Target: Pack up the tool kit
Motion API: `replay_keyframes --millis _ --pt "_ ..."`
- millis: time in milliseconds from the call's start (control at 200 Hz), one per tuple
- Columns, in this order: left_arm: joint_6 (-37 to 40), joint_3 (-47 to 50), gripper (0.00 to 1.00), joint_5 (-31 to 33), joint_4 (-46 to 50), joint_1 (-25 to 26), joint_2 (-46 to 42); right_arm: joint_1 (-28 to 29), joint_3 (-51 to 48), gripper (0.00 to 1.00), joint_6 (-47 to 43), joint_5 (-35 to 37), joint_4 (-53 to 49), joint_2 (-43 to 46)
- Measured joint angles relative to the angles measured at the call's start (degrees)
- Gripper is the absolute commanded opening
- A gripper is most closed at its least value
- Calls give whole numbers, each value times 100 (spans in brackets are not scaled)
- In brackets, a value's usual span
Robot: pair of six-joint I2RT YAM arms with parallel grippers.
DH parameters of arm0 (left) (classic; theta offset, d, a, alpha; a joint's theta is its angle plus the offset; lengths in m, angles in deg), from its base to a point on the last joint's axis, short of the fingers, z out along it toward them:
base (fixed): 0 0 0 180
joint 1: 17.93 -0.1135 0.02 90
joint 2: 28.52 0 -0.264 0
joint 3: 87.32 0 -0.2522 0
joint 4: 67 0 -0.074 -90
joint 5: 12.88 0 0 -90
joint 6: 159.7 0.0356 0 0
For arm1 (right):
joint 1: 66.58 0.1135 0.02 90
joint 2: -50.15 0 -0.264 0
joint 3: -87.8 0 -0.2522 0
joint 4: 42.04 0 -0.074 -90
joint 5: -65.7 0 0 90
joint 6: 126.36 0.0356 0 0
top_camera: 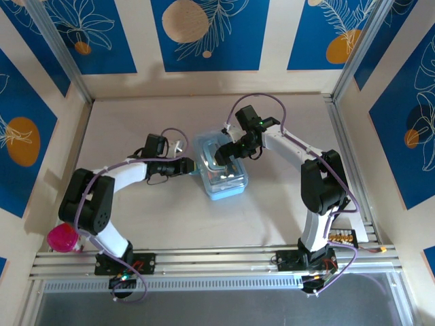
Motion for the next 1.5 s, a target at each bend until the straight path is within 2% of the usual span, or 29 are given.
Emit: replay_keyframes --millis 1501 --pt "4 57 44 -107 146 0 -511 0 -2 94 -15 -7 -7 -7"
